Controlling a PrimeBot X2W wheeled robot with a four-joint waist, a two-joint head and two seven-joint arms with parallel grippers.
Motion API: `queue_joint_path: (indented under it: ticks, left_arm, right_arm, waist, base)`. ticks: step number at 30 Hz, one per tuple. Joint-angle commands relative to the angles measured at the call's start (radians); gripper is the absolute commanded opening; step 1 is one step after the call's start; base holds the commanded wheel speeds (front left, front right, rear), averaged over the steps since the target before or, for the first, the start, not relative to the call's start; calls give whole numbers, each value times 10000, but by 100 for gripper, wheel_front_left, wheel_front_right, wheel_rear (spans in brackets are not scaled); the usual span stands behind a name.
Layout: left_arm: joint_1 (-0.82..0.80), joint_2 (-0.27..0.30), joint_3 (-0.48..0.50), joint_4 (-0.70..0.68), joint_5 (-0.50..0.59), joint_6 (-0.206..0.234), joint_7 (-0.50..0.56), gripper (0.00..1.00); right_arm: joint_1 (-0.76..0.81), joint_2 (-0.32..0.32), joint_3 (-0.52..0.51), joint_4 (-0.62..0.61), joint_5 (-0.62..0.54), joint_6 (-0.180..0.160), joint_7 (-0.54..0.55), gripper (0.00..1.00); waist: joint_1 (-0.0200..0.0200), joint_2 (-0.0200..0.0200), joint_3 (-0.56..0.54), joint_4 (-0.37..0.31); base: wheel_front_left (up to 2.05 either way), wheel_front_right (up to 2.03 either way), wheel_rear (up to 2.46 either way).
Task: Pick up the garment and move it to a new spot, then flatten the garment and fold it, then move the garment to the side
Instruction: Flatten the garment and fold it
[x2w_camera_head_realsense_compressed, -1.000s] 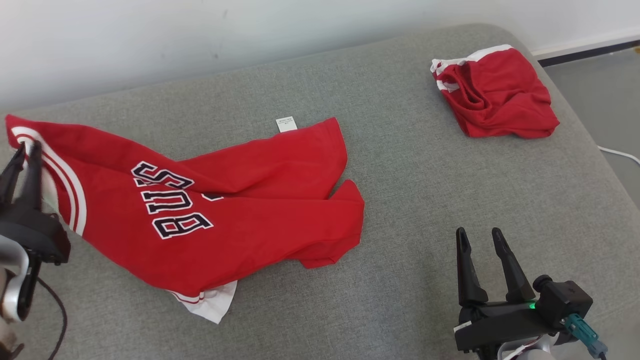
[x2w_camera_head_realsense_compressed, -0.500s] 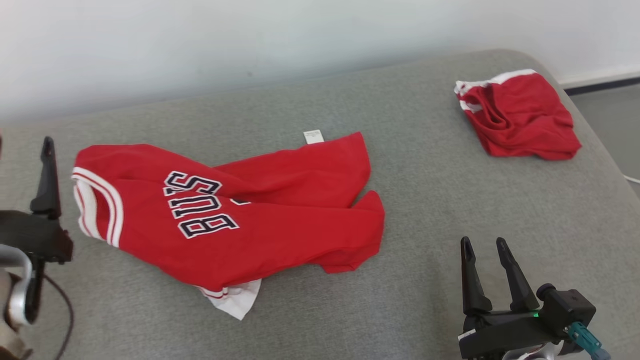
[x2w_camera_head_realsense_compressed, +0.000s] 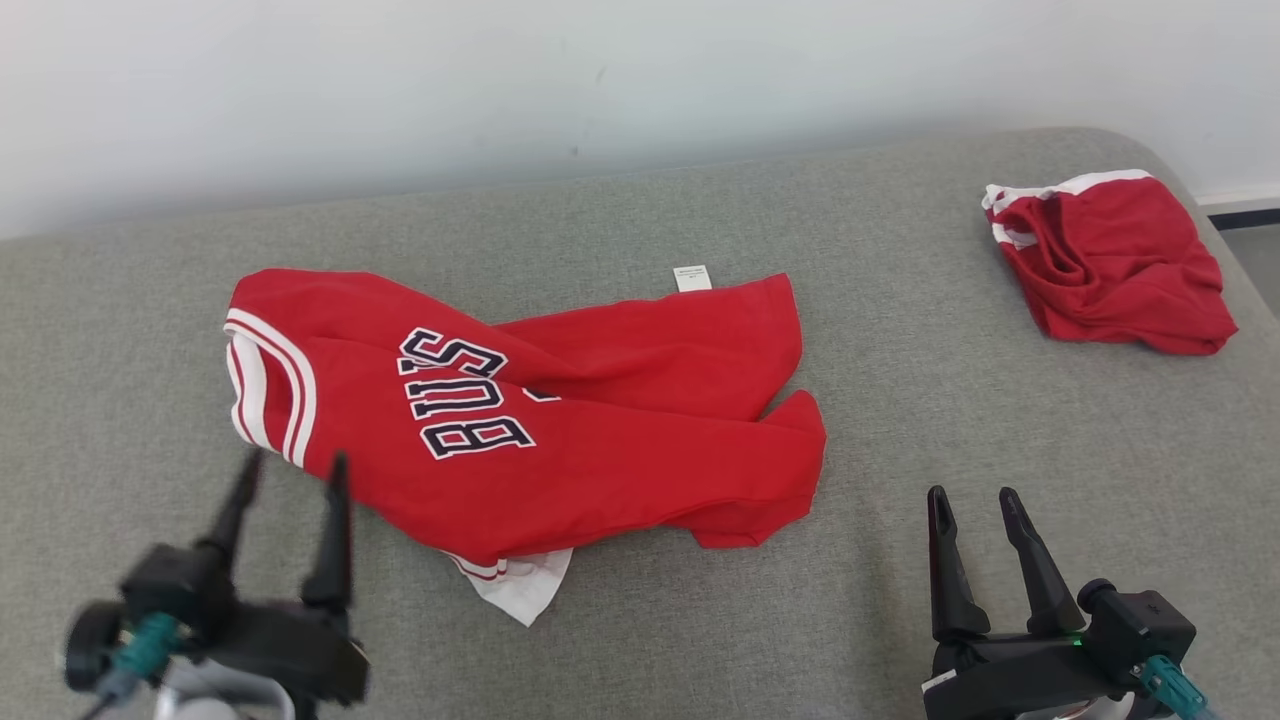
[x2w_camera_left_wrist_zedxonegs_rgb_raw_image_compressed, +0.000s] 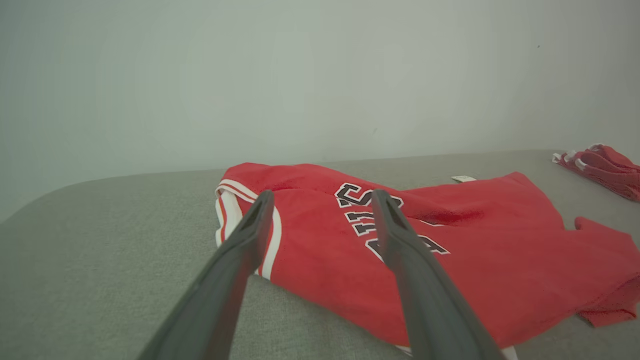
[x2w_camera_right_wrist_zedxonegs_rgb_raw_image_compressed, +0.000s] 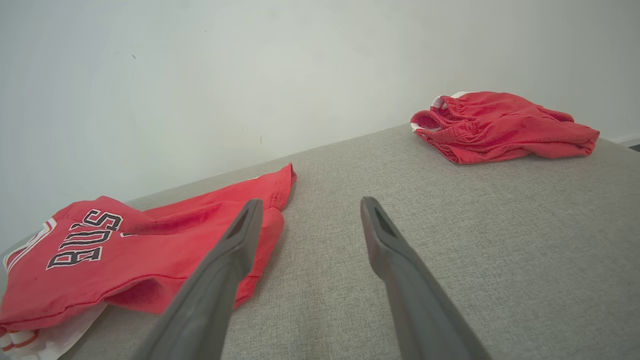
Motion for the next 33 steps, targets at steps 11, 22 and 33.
queue_joint_path:
  ticks: [11, 22, 33]
  left_arm:
    - [411, -1194, -922, 1464, 325, -670, -23, 100]
    - [618, -2002, -1076, 2416, 618, -993, -26, 100]
    - [414, -1983, -529, 2640, 1619, -821, -27, 0]
  right_arm:
    - [-76, 22, 111, 6, -144, -28, 4, 100]
    - [-98, 25, 41, 6, -32, -28, 3, 100]
    - [132, 30, -122, -13, -88, -28, 4, 100]
  waist:
    - [1, 0, 218, -28]
    - [1, 0, 430, -526]
    - [1, 0, 99, -330]
  base:
    - [0, 0, 0]
    - [0, 0, 0]
    - [0, 0, 0]
